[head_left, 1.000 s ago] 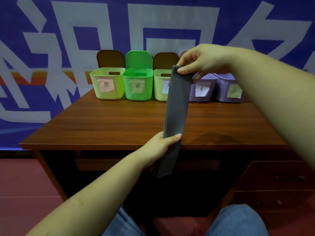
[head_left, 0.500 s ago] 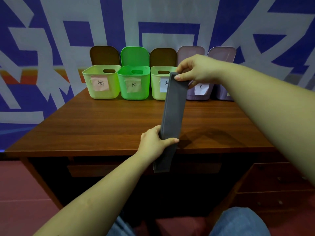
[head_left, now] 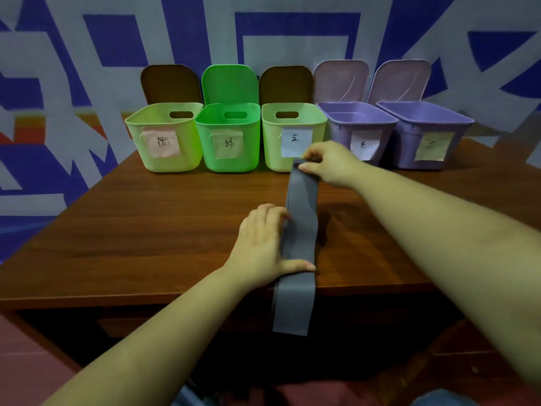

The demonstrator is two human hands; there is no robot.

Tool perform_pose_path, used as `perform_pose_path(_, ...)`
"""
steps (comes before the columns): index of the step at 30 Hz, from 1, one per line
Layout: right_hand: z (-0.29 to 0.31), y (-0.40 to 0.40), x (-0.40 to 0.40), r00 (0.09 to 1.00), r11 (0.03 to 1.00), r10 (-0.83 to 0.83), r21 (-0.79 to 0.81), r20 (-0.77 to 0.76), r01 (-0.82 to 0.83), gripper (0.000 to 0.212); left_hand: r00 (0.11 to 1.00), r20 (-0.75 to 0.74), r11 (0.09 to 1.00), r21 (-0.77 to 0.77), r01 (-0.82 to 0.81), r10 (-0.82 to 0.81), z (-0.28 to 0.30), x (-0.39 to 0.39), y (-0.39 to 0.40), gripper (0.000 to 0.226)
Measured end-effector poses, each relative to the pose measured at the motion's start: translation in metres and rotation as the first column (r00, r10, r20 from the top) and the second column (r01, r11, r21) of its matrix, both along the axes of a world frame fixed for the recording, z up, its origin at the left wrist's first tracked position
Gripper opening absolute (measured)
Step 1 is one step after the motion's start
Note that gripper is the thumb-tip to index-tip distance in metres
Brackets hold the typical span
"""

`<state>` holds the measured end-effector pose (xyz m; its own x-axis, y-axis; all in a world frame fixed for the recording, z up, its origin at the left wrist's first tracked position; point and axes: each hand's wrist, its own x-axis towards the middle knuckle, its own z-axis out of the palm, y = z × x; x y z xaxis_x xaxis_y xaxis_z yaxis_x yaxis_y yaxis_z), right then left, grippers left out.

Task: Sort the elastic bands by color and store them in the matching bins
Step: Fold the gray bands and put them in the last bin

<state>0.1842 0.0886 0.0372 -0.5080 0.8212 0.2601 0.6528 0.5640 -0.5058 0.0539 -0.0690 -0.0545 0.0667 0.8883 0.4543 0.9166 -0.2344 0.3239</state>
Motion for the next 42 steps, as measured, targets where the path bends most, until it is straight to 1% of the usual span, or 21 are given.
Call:
perform_pose_path(2, -0.014, 0.009, -0.003, 1.0, 1.0, -0.014, -0.013, 0.014, 0.014, 0.021, 0.986, -0.136, 0.991, 0.08, 0.106, -0.094, -0.001, -0.004, 0.007, 0.078)
perform_pose_path(5, -0.037, 0.024, -0.009, 0.999, 0.999, -0.013, -0.042, 0.032, 0.014, 0.018, 0.935, -0.32, 0.964, 0.162, 0.212, -0.152, -0.006, -0.01, 0.017, 0.068)
perform_pose_path(7, -0.051, 0.031, -0.013, 1.0, 0.997, 0.0, -0.078, 0.023, 0.001, 0.017, 0.897, -0.398, 0.95, 0.155, 0.269, -0.189, -0.008, -0.013, 0.021, 0.064)
perform_pose_path(8, -0.057, 0.033, -0.014, 1.0, 0.995, 0.01, -0.098, 0.019, -0.008, 0.017, 0.891, -0.393, 0.95, 0.114, 0.29, -0.225, -0.007, -0.015, 0.021, 0.062)
perform_pose_path(10, -0.07, 0.034, -0.016, 1.0, 0.991, 0.023, -0.133, 0.002, -0.022, 0.017, 0.906, -0.295, 0.951, -0.032, 0.307, -0.303, 0.0, -0.019, 0.023, 0.061)
perform_pose_path(11, -0.076, 0.034, -0.017, 0.999, 0.986, 0.024, -0.161, -0.027, -0.028, 0.017, 0.924, -0.195, 0.943, -0.119, 0.309, -0.328, 0.006, -0.021, 0.026, 0.058)
perform_pose_path(13, -0.087, 0.032, -0.017, 0.991, 0.97, 0.01, -0.238, -0.131, -0.041, 0.017, 0.948, 0.084, 0.899, -0.304, 0.316, -0.306, 0.017, -0.026, 0.037, 0.044)
perform_pose_path(14, -0.091, 0.032, -0.017, 0.984, 0.965, 0.004, -0.257, -0.179, -0.051, 0.016, 0.938, 0.25, 0.882, -0.348, 0.319, -0.241, 0.021, -0.028, 0.046, 0.032)
perform_pose_path(16, -0.097, 0.032, -0.017, 0.975, 0.97, 0.006, -0.236, -0.224, -0.06, 0.015, 0.861, 0.507, 0.937, -0.278, 0.209, -0.042, 0.026, -0.035, 0.069, 0.015)
perform_pose_path(18, -0.098, 0.031, -0.017, 0.973, 0.977, 0.011, -0.203, -0.233, -0.06, 0.016, 0.759, 0.634, 0.972, -0.235, 0.011, 0.145, 0.028, -0.042, 0.095, 0.013)
perform_pose_path(19, -0.097, 0.03, -0.016, 0.969, 0.978, 0.015, -0.198, -0.247, -0.066, 0.016, 0.736, 0.647, 0.963, -0.267, -0.029, 0.202, 0.029, -0.043, 0.106, 0.012)
perform_pose_path(20, -0.097, 0.029, -0.016, 0.963, 0.978, 0.02, -0.196, -0.268, -0.075, 0.016, 0.717, 0.658, 0.949, -0.315, -0.016, 0.23, 0.03, -0.042, 0.116, 0.011)
perform_pose_path(22, -0.098, 0.029, -0.016, 0.952, 0.978, 0.02, -0.192, -0.304, -0.082, 0.016, 0.691, 0.678, 0.915, -0.399, 0.058, 0.252, 0.026, -0.035, 0.127, 0.018)
perform_pose_path(23, -0.098, 0.03, -0.015, 0.949, 0.979, 0.017, -0.189, -0.315, -0.08, 0.016, 0.687, 0.686, 0.914, -0.399, 0.08, 0.239, 0.022, -0.032, 0.129, 0.021)
perform_pose_path(26, -0.099, 0.031, -0.014, 0.945, 0.986, 0.019, -0.151, -0.328, -0.072, 0.017, 0.77, 0.622, 0.941, -0.325, 0.09, 0.141, 0.007, -0.036, 0.133, 0.023)
perform_pose_path(28, -0.098, 0.032, -0.013, 0.948, 0.993, 0.019, -0.107, -0.316, -0.055, 0.021, 0.798, 0.599, 0.94, -0.306, 0.15, 0.068, 0.005, -0.044, 0.135, 0.024)
perform_pose_path(30, -0.096, 0.032, -0.014, 0.95, 0.994, 0.011, -0.096, -0.313, -0.043, 0.021, 0.77, 0.637, 0.95, -0.254, 0.179, 0.025, 0.003, -0.048, 0.137, 0.021)
perform_pose_path(32, -0.094, 0.033, -0.015, 0.931, 0.991, -0.01, -0.125, -0.365, -0.039, 0.023, 0.748, 0.663, 0.966, -0.194, 0.171, 0.001, 0.002, -0.046, 0.14, 0.017)
perform_pose_path(34, -0.093, 0.032, -0.013, 0.91, 0.985, -0.04, -0.167, -0.412, -0.032, 0.034, 0.724, 0.689, 0.965, -0.19, 0.183, -0.002, 0.001, -0.044, 0.142, 0.013)
perform_pose_path(38, -0.092, 0.028, -0.012, 0.913, 0.986, -0.036, -0.161, -0.407, -0.032, 0.045, 0.693, 0.721, 0.953, -0.199, 0.227, -0.014, 0.001, -0.046, 0.144, 0.008)
perform_pose_path(42, -0.091, 0.029, -0.009, 0.906, 0.956, -0.07, -0.287, -0.417, -0.058, 0.038, 0.681, 0.732, 0.961, -0.167, 0.22, -0.029, 0.001, -0.048, 0.144, 0.008)
